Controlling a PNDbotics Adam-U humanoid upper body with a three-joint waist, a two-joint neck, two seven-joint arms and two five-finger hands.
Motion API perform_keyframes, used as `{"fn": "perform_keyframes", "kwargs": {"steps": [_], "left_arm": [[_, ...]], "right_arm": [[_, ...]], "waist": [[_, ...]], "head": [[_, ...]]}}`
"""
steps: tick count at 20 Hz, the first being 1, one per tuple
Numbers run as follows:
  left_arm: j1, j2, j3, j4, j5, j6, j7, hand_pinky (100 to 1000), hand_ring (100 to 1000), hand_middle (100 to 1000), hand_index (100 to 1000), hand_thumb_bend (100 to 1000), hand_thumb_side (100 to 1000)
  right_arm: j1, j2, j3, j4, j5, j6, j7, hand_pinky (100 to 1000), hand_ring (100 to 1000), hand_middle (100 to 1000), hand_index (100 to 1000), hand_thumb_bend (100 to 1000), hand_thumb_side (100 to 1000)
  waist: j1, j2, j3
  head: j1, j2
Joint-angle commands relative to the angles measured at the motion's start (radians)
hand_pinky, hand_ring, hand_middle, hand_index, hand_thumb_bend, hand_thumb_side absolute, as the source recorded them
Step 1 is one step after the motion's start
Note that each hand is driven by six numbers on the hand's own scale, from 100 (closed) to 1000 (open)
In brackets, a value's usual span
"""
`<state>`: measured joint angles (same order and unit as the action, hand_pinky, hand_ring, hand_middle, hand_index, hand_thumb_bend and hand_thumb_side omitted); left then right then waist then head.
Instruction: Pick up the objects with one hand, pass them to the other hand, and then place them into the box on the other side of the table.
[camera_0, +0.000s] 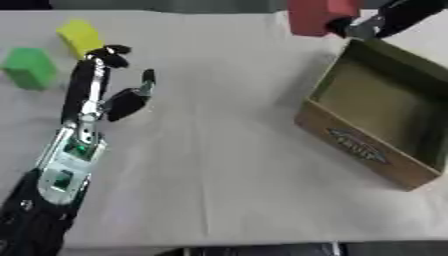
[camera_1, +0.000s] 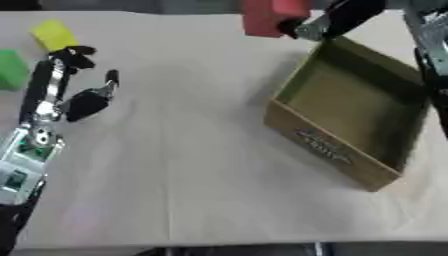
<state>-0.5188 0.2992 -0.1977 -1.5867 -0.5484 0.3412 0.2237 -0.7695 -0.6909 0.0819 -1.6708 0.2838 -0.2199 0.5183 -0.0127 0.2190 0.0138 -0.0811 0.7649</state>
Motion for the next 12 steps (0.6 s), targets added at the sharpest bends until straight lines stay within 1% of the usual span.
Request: {"fn": "perform_keyframes", "kwargs": {"steps": [1, 4, 8, 12], "left_arm": [[-0.008, 0.047, 0.033, -0.038, 0.015, 0.022, 0.018, 784, 718, 590, 785, 260, 297], [-0.01, 0.066, 0.05, -0.054, 0.024, 0.033, 0.032, 787, 727, 598, 789, 263, 299], [-0.016, 0.093, 0.071, -0.074, 0.029, 0.046, 0.047, 788, 731, 603, 792, 272, 291], [-0.022, 0.126, 0.084, -0.095, 0.034, 0.054, 0.05, 790, 735, 608, 795, 279, 287]], "right_arm": [[0.035, -0.095, -0.051, -0.053, -0.037, 0.025, -0.019, 830, 615, 373, 507, 100, 100], [0.093, -0.151, -0.075, -0.05, -0.074, 0.026, -0.011, 841, 613, 371, 506, 100, 100], [0.142, -0.206, -0.112, -0.026, -0.14, 0.026, 0.013, 848, 612, 371, 507, 100, 100], [0.177, -0.247, -0.136, 0.008, -0.148, 0.018, 0.014, 847, 614, 380, 515, 100, 100]], "waist": [[0.006, -0.029, 0.001], [0.008, -0.027, 0.001], [0.011, -0.025, -0.001], [0.013, -0.024, -0.002]], "head": [[-0.034, 0.005], [-0.039, 0.005], [-0.035, 0.005], [-0.033, 0.005]]}}
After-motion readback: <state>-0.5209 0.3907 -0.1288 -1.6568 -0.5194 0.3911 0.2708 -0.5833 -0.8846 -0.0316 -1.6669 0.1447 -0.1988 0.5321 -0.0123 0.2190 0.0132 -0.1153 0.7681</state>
